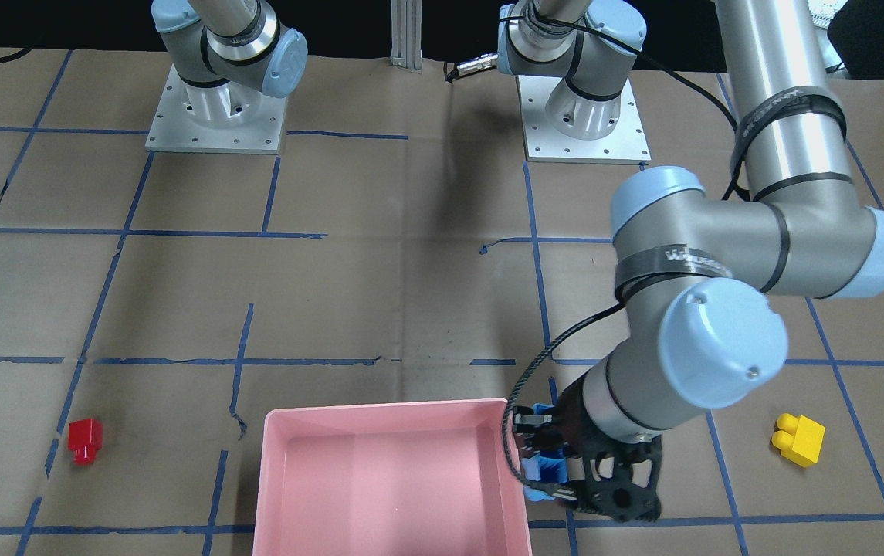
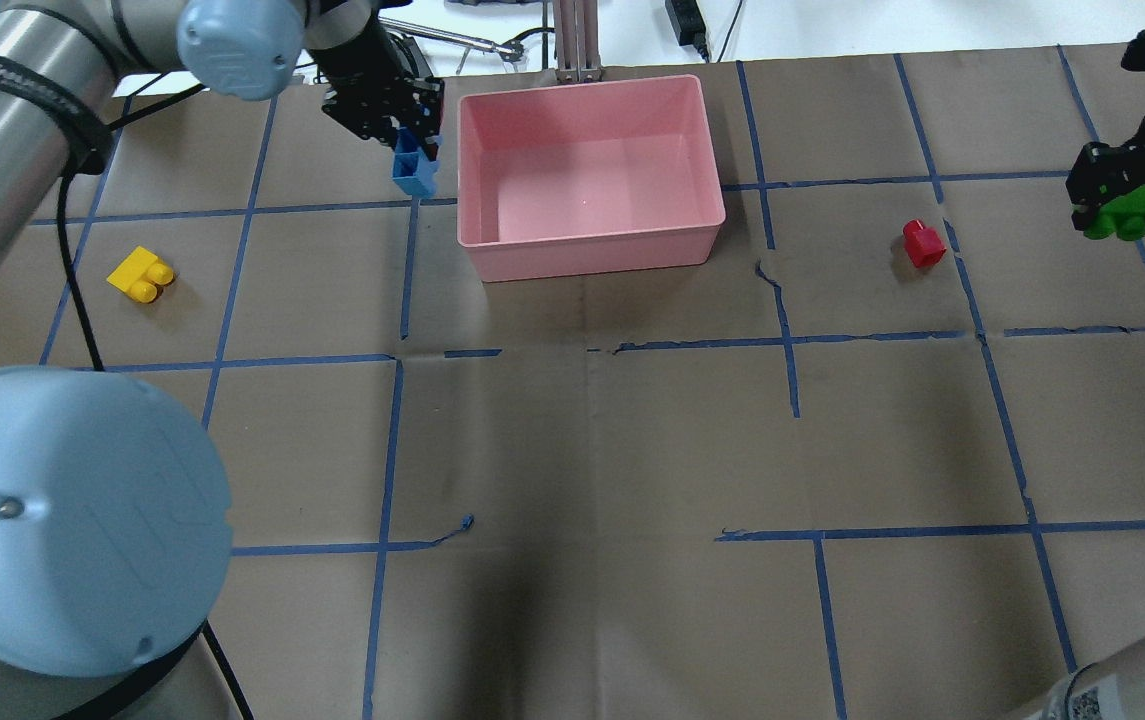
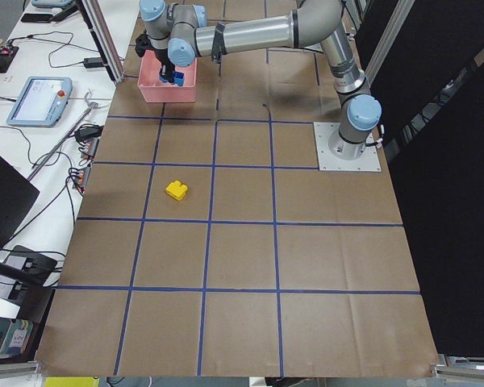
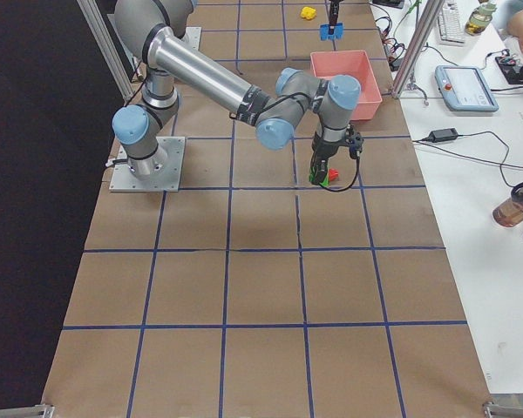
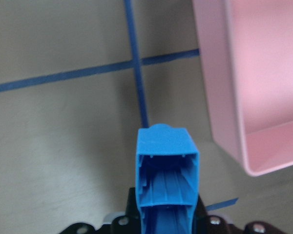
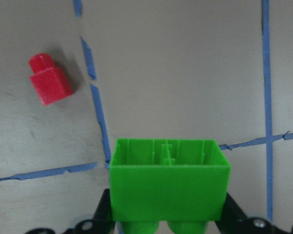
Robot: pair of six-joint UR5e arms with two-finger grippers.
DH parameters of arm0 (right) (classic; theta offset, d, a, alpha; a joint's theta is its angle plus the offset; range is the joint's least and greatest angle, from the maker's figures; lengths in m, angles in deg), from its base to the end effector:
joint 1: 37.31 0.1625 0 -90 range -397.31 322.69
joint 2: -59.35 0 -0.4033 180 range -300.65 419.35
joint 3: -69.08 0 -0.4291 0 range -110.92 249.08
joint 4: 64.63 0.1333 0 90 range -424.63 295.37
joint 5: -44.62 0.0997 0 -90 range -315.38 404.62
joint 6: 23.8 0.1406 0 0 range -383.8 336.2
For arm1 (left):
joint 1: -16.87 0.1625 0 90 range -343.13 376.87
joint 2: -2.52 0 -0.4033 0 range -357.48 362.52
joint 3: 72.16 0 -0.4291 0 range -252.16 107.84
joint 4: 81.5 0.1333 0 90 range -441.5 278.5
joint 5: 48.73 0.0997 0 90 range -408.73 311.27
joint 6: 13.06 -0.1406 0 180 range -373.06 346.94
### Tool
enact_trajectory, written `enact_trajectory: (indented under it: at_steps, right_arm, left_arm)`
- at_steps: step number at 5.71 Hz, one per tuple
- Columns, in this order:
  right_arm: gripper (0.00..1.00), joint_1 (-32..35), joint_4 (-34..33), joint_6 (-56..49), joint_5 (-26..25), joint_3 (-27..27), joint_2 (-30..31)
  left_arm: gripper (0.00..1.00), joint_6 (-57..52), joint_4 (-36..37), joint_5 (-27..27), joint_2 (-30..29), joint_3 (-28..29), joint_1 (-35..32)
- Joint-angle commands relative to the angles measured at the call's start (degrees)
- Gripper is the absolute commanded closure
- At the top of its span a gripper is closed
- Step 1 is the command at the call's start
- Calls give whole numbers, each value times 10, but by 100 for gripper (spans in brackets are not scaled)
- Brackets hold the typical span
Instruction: Put all blocks into box
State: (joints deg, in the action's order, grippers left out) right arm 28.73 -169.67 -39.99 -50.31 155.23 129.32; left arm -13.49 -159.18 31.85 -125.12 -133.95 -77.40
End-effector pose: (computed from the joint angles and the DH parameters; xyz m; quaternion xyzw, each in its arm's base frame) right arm -0.1520 -0.6406 0.2798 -0.0673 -0.9968 -0.0241 0.0370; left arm -0.2137 -0.7624 0.2781 -0.0429 -0.9954 0.0224 0.0829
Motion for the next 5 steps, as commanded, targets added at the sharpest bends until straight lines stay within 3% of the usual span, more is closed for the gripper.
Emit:
enact_trajectory:
  at_steps: [1,2,3,4,5]
  right_arm:
    - [54,63,8,84,15,-36,-8]
    - [54,90,7,115,15,-54,-19]
    - [54,113,7,139,15,-77,-37]
    - [54,144,13,182,14,-92,-46]
    - [54,181,15,222,13,-101,-47]
  left_arm:
    - [62,76,23,-1,-84,74,-47]
    - [1,75,25,4,-86,66,-55]
    - [0,66,24,6,-71,55,-50]
    - [0,63,12,87,-42,46,-21]
    - [0,13,4,119,-8,5,29]
